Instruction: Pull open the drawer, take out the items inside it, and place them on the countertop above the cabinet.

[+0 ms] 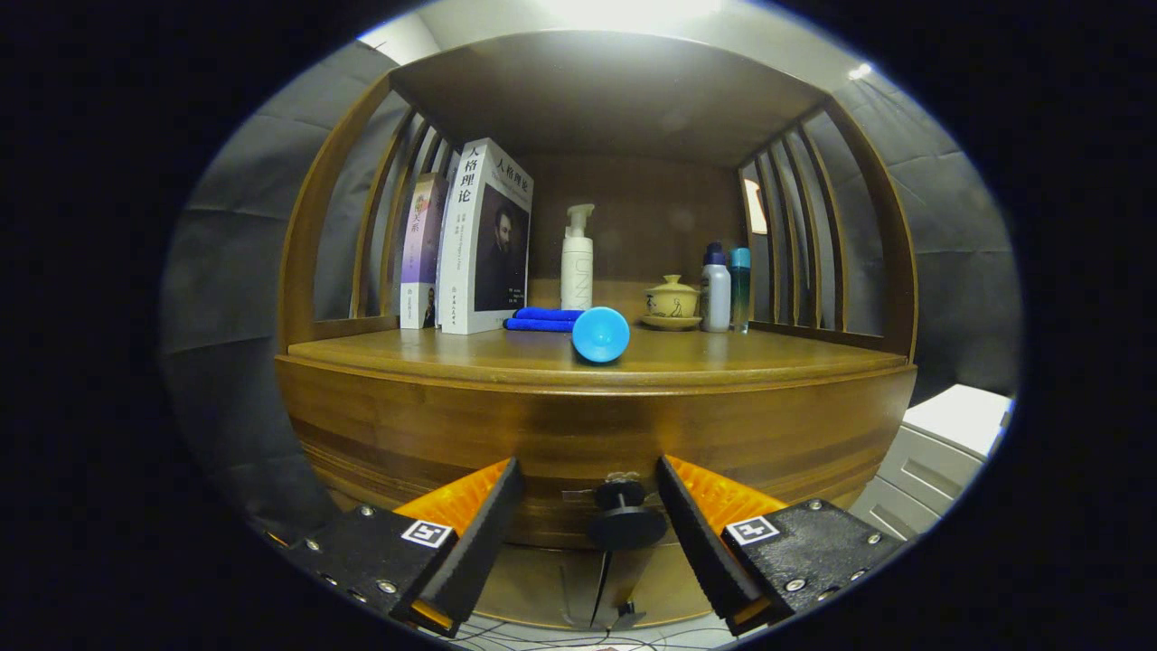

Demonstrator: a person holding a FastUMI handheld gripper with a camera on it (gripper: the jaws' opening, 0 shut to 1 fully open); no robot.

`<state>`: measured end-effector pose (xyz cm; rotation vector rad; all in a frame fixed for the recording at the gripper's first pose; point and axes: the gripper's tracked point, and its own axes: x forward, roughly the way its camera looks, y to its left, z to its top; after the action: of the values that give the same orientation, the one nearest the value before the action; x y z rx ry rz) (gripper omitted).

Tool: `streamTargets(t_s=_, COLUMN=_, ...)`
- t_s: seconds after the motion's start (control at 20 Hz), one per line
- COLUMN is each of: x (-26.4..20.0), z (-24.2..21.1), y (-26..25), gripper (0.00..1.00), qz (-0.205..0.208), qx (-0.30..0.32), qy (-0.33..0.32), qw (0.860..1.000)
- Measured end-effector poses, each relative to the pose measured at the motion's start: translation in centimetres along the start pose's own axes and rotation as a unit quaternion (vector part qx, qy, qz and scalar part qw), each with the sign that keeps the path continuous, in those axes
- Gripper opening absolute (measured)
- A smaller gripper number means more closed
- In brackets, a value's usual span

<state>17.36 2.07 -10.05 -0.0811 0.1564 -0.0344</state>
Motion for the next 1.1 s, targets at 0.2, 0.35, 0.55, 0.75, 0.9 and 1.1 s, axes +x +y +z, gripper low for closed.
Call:
streamTargets(t_s=0.2, x=-2.7, z=3.8, y=-0.1, gripper=0.94, qz=0.017, qx=0.014, qy=-0.024, qw=0.999)
streamTargets(t_s=0.35, x=-5.5, z=6.9, y=-0.5, gripper=0.94, qz=0.023, qx=0.014, qy=-0.045, qw=0.999)
streamTargets(t_s=0.55, x=-9.4, z=10.9, y=-1.0, gripper=0.94, qz=0.030, qx=0.004, qy=-0.074, qw=0.997)
streamTargets(t_s=0.75, x=-13.2, z=12.8, y=-1.8, gripper=0.94, qz=0.033, qx=0.019, qy=-0.086, qw=0.996)
streamTargets(t_s=0.9, x=-15.3, z=13.0, y=-2.7, gripper=0.94, qz=0.030, qx=0.030, qy=-0.084, qw=0.996)
streamTargets(t_s=1.1, x=-17.4, z=12.5, y=-4.1, gripper=0.94, qz=0.028, qx=0.040, qy=-0.072, qw=0.996)
